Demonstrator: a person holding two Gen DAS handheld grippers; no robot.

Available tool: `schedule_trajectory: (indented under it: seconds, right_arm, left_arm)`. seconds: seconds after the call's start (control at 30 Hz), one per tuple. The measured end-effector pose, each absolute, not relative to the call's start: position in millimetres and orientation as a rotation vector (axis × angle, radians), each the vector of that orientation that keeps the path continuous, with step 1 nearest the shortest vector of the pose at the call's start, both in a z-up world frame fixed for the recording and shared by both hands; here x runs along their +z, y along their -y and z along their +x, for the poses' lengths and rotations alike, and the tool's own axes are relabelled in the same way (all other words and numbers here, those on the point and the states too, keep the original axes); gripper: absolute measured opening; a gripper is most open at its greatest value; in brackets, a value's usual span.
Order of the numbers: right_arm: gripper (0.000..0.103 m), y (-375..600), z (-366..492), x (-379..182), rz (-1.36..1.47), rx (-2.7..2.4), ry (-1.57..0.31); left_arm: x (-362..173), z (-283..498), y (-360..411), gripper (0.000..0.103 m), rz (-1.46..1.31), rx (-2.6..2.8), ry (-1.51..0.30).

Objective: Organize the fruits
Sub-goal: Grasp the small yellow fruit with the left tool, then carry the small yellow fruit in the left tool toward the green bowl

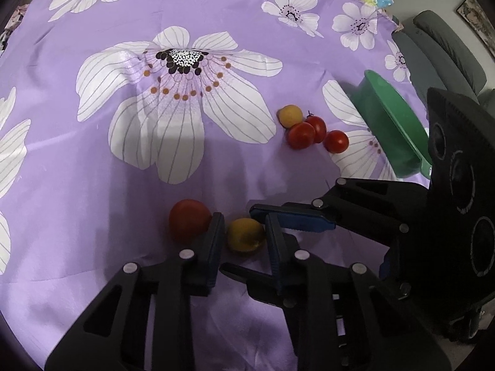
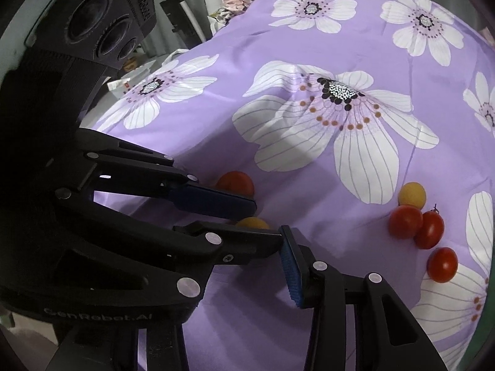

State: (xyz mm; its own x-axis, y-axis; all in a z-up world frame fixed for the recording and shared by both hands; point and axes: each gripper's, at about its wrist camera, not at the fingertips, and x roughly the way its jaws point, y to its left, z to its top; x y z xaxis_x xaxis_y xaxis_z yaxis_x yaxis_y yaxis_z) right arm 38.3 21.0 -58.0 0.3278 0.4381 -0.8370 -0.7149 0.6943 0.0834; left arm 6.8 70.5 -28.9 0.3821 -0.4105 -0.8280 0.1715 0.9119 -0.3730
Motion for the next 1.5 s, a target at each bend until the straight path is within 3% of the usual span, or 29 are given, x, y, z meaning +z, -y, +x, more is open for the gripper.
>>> schedule_trajectory:
  seconds: [0.33,1.5]
  right_arm:
    - [0.035,-22,37,-56,-0.352,0.743,-0.941]
    - [0.035,29,11,-23,-0.289,0.681,-0.831]
  left_arm:
    - [-27,5,-75,0.025,-0.278,-0.372,-1.106]
    - [10,-2,-16,0.025,-0.173,-0.422,-1.042]
